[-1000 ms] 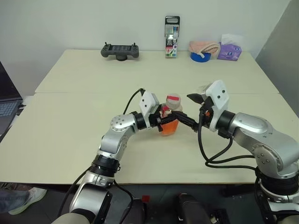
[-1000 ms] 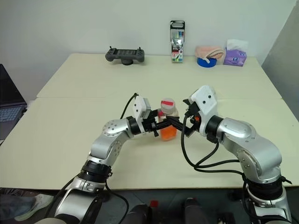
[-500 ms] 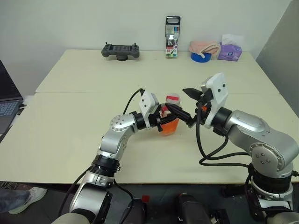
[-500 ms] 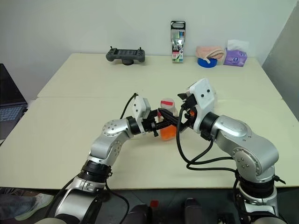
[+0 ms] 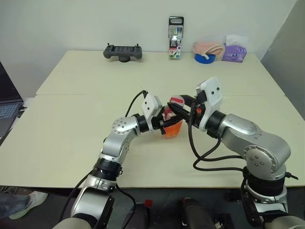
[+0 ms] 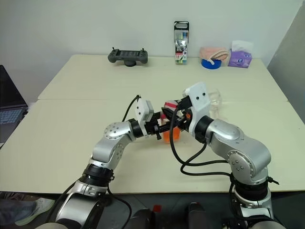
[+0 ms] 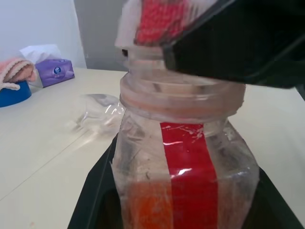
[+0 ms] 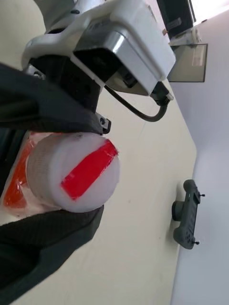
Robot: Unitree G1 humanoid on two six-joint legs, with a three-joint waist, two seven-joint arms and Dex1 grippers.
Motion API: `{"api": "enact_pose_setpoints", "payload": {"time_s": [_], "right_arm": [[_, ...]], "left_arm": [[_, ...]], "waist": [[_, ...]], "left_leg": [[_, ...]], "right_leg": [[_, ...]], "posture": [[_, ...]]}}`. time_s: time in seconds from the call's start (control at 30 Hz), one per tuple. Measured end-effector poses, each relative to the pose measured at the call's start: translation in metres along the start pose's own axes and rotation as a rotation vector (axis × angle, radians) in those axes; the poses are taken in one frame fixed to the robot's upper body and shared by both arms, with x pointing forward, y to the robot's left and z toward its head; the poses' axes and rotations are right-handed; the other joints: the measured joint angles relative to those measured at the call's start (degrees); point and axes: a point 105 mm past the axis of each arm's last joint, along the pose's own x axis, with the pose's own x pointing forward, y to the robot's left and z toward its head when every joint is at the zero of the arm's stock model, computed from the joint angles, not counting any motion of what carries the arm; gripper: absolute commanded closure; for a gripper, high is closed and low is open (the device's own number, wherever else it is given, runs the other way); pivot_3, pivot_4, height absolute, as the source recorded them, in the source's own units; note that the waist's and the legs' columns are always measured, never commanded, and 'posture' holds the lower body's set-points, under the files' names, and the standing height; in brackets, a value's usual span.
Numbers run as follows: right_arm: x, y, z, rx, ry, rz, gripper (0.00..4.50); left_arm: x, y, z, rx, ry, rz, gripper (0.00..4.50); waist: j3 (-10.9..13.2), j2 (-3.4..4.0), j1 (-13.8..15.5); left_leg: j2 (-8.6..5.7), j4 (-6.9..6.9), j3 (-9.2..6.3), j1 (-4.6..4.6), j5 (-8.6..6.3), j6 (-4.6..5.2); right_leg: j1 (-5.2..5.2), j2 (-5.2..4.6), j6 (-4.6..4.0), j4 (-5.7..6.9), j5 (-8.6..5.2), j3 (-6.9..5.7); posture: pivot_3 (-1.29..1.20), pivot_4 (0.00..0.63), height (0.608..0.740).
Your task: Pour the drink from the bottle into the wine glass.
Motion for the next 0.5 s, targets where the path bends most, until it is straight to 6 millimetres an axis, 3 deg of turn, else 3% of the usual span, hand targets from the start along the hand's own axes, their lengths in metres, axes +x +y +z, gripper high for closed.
{"api": "enact_pose_setpoints", "payload": {"time_s": [0.23,0.37,0.5], "right_arm": [[-0.003,-0.005,0.009,-0.076,-0.008,0.078,2.74],[-0.006,-0.005,0.012,-0.163,0.016,0.286,2.76],[-0.006,-0.02,0.012,-0.248,0.068,0.401,2.76]], "left_arm": [[-0.001,0.0,-0.002,0.0,0.009,0.001,2.81],[-0.001,0.0,-0.001,0.001,0.008,0.0,2.81],[-0.001,0.0,-0.001,0.0,0.007,-0.003,2.81]], "waist": [[0.0,0.0,-0.04],[0.0,0.0,-0.09],[0.01,0.0,-0.11]], "left_leg": [[-0.01,0.01,0.01,0.0,0.0,0.0],[0.0,0.01,0.03,0.03,0.0,0.01],[0.01,0.01,0.04,0.03,0.0,0.01]], "right_leg": [[0.02,0.0,0.09,-0.03,-0.05,-0.01],[0.05,0.02,0.1,-0.04,-0.06,-0.01],[0.03,0.02,0.1,-0.03,-0.06,-0.01]], "posture": [[0.0,0.15,0.74],[0.0,0.15,0.74],[0.0,0.15,0.74]]}}
